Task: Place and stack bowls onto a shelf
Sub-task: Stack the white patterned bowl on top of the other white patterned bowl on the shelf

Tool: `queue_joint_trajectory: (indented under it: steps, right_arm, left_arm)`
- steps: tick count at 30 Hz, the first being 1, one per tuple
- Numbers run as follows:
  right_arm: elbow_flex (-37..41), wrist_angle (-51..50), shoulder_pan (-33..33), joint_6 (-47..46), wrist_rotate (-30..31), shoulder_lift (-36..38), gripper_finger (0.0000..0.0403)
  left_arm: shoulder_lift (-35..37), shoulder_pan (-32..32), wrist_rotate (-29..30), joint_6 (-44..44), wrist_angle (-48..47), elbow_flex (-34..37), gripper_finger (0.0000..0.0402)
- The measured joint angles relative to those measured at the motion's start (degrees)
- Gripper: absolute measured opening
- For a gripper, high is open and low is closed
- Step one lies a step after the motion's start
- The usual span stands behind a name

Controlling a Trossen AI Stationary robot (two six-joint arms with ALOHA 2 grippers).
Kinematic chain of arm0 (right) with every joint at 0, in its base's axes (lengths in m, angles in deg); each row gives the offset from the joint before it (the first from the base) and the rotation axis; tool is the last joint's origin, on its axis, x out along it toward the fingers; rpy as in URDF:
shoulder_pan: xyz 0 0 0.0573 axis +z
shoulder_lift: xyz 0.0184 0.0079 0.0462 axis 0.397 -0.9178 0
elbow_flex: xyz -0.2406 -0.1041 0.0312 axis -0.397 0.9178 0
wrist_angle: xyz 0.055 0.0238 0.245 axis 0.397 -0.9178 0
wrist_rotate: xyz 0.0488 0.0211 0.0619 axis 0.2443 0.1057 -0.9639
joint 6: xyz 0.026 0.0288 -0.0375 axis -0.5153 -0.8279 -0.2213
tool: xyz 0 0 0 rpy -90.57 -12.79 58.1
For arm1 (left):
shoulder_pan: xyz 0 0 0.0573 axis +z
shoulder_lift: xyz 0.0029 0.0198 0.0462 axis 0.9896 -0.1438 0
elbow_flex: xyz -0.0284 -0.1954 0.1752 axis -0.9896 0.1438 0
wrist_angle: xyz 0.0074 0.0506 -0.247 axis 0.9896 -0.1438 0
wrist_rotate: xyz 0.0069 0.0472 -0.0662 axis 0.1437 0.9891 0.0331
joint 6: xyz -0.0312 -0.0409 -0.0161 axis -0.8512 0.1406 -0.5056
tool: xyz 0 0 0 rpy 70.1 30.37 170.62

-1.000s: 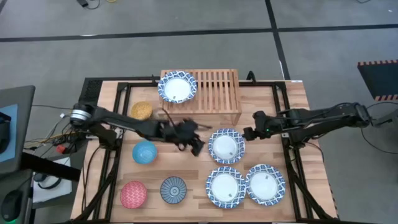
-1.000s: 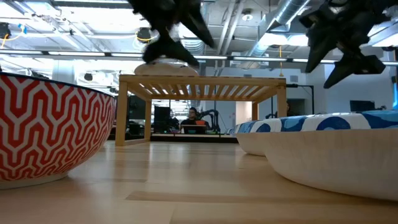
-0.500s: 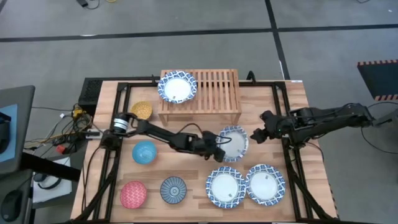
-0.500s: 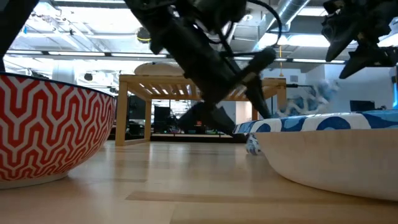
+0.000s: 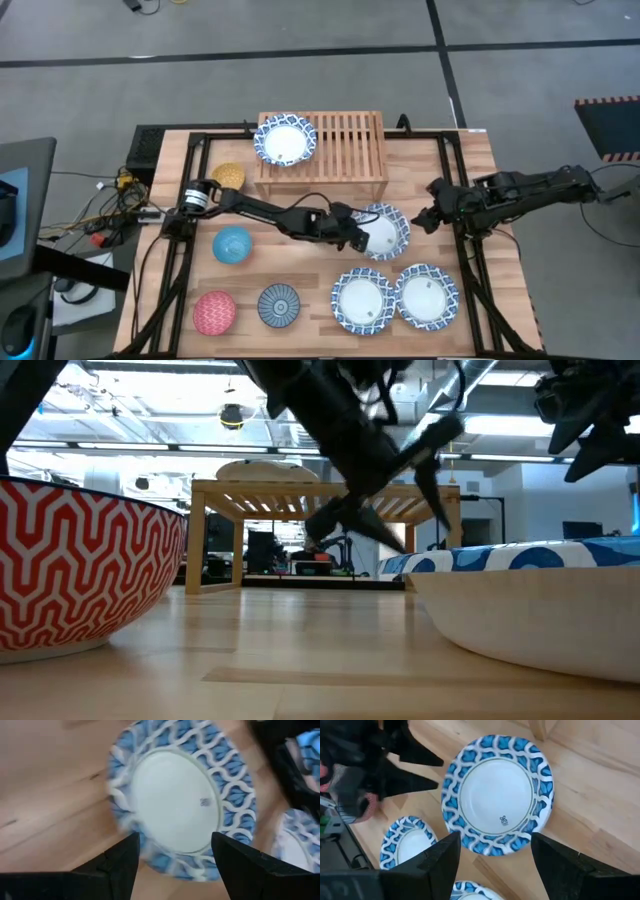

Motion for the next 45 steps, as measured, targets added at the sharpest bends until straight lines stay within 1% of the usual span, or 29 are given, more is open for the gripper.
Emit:
queue_joint_trajectory:
  steps: [2,3,4,6,7,10,13,16,18,20,22,24,27,28,30,34,37,42,45]
  right_arm:
    - [0.0,0.1,0.2,0.0,0.1,0.2,0.0269]
    - [0.0,0.0,0.2,0.0,0.2,0.2,0.0269]
    - [0.0,0.0,0.2,0.1,0.2,0.2,0.0269]
    - [0.0,0.0,0.2,0.3,0.2,0.4,0.0269]
    - [0.0,0.0,0.2,0.4,0.2,0.5,0.0269]
    - [0.0,0.0,0.2,0.6,0.2,0.5,0.0269]
    - [0.0,-0.2,0.2,0.6,0.2,0.6,0.0269]
    - [0.0,-0.4,0.3,0.4,0.2,1.3,0.0269]
    - [0.0,-0.6,0.6,0.3,0.2,1.8,0.0269]
    - [0.0,-0.8,0.6,0.2,0.2,2.0,0.0269]
    - [0.0,-1.0,0.9,0.2,0.3,2.5,0.0269]
    - [0.0,-1.2,0.9,0.2,0.3,2.5,0.0269]
    - [0.0,-2.0,0.8,0.4,0.5,2.8,0.0269]
    - [0.0,-2.1,0.8,0.7,0.6,2.8,0.0269]
    - [0.0,-2.1,0.8,1.5,0.7,2.8,0.0269]
    - [0.0,-3.1,0.8,2.1,1.8,3.5,0.0269]
    - [0.0,-4.1,0.8,2.3,3.2,4.3,0.0269]
    - [0.0,-5.2,0.8,2.0,4.6,6.5,0.0269]
    - [0.0,-5.2,0.8,1.7,6.4,8.2,0.0269]
  left_arm:
    - [-0.1,0.3,0.4,-1.8,-3.2,0.1,0.0231]
    - [-0.4,0.4,1.6,-2.5,-4.2,0.1,0.0231]
    - [-0.7,0.6,2.6,-3.1,-4.7,0.1,0.0231]
    - [-1.0,1.0,2.3,-3.3,-4.7,0.1,0.0231]
    - [-1.1,1.1,1.6,-3.1,-4.1,0.1,0.0231]
    - [-3.2,1.4,0.3,-2.6,3.0,-0.1,0.0231]
    - [-5.6,1.6,-1.9,-4.0,7.0,-0.1,0.0231]
    - [-6.5,2.0,-3.6,-5.4,6.4,0.0,0.0229]
    - [-6.5,2.2,-4.1,-6.1,5.6,0.1,0.0219]
    - [-6.5,2.4,-4.1,-6.0,5.3,0.1,0.0194]
    - [-6.4,2.4,-3.9,-5.6,5.1,0.1,0.0157]
    - [-6.4,2.4,-4.4,-4.3,4.7,-0.2,0.0108]
    - [-6.4,2.5,-6.9,-2.0,5.1,-1.3,0.0030]
    - [-6.2,2.5,-8.2,-1.3,5.3,-1.7,0.0016]
    - [-6.2,2.4,-11.3,0.2,4.7,-2.8,0.0012]
    - [-6.1,2.4,-16.3,4.8,1.3,-7.3,0.0012]
    - [-5.1,2.5,-18.0,9.9,-3.7,-11.9,0.0012]
    - [-2.9,3.9,-18.0,19.0,-17.8,-22.3,0.0011]
    - [-1.5,5.3,-15.1,23.8,-26.0,-28.2,0.0011]
